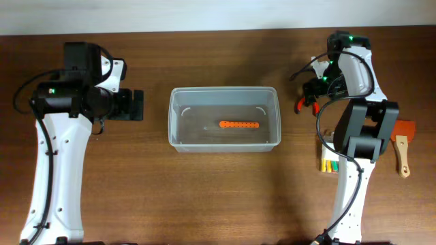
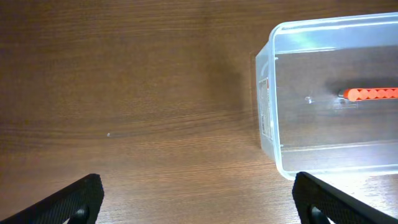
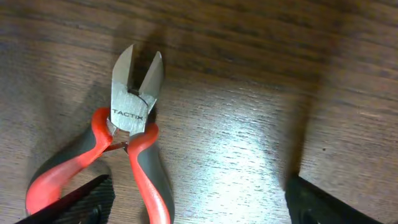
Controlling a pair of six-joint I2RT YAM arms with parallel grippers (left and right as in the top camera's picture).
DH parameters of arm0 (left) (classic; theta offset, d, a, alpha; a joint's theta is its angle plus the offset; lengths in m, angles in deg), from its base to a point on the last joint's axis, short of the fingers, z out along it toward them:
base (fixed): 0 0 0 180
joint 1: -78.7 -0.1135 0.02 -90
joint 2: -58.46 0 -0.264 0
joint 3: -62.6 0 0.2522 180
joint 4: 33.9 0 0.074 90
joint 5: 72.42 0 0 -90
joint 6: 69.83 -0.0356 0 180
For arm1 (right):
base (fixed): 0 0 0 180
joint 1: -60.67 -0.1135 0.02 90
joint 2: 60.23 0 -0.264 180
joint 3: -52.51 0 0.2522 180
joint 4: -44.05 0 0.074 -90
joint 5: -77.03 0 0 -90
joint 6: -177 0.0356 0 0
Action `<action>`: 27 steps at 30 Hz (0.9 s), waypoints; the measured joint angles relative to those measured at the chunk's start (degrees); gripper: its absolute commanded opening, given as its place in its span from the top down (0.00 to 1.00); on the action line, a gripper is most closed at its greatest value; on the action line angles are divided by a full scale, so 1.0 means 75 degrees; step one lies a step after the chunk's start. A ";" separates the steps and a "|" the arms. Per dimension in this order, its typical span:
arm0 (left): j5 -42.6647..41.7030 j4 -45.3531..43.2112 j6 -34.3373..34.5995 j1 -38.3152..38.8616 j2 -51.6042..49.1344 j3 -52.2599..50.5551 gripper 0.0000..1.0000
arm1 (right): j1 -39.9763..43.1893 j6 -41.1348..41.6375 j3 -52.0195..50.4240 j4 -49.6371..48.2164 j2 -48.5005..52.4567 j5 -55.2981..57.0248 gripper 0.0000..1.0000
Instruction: Pack container
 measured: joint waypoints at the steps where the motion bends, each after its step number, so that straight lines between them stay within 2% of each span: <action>1: 0.0000 0.0000 0.0000 0.0000 0.0000 0.0000 0.01 | 0.0000 0.0003 0.0000 0.0009 0.0000 0.0000 0.15; 27: 0.0000 0.0000 0.0000 0.0000 0.0000 0.0000 0.01 | 0.0000 0.0000 0.0000 0.0079 0.0000 -0.0026 0.15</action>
